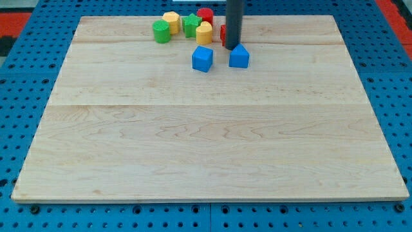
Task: Place yellow heart above the blue cube
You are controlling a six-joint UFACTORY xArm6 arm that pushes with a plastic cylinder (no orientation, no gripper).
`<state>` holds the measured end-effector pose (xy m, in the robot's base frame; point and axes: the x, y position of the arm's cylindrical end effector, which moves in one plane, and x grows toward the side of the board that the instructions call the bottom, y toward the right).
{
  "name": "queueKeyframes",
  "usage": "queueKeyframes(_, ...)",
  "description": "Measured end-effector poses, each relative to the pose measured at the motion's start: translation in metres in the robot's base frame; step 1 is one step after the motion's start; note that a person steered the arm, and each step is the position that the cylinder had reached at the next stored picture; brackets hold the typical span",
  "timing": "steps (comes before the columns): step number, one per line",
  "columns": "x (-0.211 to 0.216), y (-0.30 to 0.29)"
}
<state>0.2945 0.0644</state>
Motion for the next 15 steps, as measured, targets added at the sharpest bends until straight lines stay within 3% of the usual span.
queueKeyframes(1, 0.032, 0.002)
queueKeyframes(2, 0.024, 0.037)
queueKeyframes(3, -0.005, 0.088)
queueKeyframes(4, -0.059, 0.095)
queueKeyframes(5, -0.102, 0.045)
queueKeyframes(6, -0.103, 0.037)
queueKeyframes(9, -0.101, -0.07)
queueKeyframes(12, -0.075, -0.08)
queueKeyframes(13, -0.054, -0.093)
queueKeyframes(15, 0.011, -0.065)
